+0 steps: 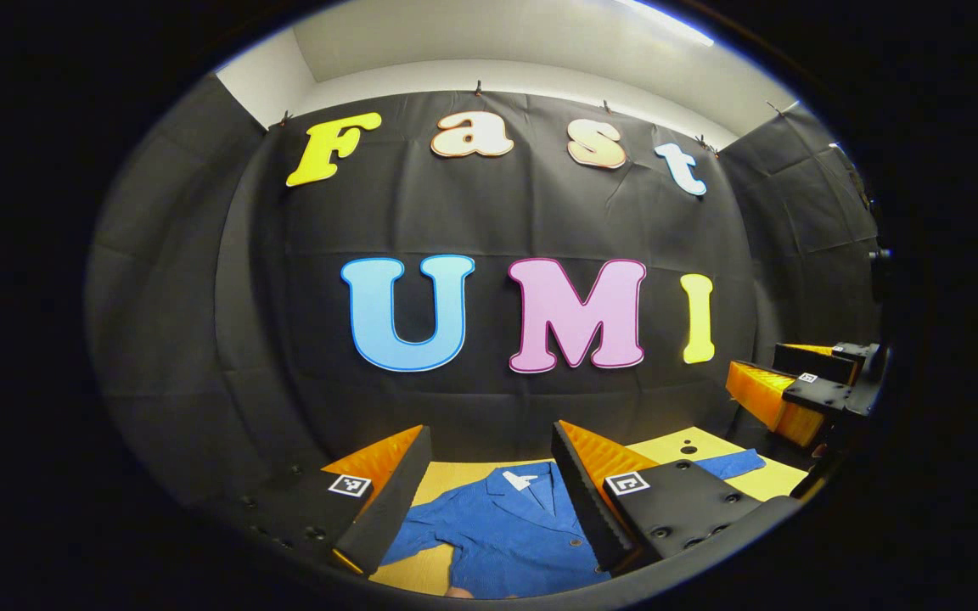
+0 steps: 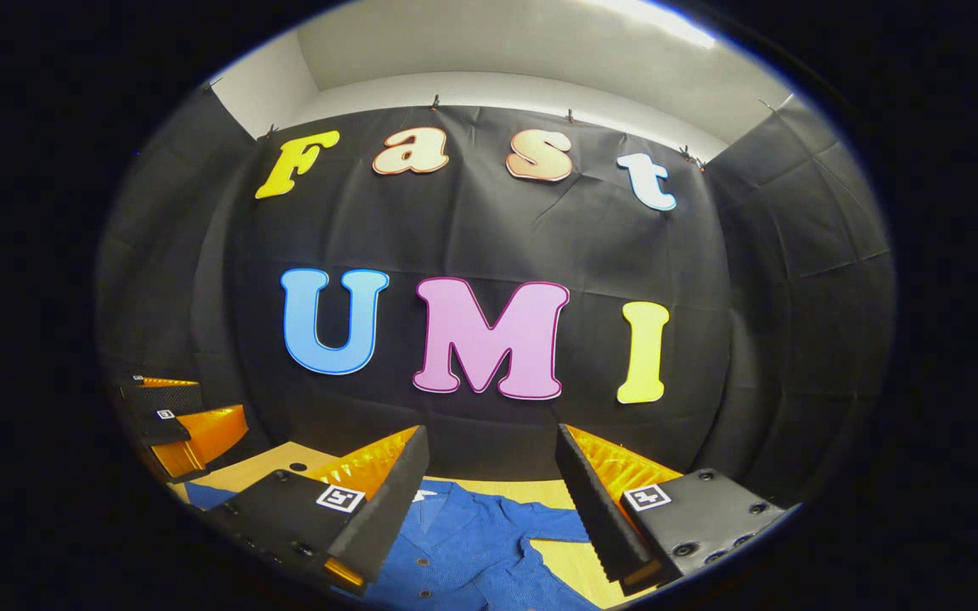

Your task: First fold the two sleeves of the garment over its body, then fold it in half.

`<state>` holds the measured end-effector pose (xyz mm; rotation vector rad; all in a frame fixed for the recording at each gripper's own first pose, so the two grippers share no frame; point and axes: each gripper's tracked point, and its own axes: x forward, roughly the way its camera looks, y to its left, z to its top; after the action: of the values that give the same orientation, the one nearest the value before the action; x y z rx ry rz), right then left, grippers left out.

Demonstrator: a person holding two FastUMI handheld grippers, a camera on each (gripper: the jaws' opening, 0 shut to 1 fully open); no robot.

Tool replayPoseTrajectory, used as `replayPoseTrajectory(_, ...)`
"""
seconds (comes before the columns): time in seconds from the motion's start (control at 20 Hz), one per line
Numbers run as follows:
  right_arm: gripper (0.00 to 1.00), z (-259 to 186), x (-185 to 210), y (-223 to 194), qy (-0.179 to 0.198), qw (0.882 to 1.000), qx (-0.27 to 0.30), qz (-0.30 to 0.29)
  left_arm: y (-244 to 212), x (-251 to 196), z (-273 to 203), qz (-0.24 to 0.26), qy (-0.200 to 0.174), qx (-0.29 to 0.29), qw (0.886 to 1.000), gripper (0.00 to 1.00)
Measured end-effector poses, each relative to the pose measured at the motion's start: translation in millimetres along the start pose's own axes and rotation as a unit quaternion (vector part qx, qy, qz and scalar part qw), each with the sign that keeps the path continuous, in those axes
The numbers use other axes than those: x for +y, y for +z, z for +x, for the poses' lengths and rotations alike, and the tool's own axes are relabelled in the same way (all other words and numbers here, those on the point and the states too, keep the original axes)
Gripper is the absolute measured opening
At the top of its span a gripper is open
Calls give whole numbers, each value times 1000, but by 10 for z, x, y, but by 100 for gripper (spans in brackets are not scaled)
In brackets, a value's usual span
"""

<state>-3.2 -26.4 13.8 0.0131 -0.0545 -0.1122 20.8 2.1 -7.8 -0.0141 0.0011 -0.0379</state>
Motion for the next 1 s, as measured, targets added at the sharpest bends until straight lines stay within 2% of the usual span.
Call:
replayPoseTrajectory(0.7,92,27,-233,-154,-27,1000,12,-9,-173,32,13,-8,4,16,1000,82)
replayPoseTrajectory(1.0,92,81,-271,-312,-21,999,27,-26,-241,-31,11,-2,2,30,1000,82)
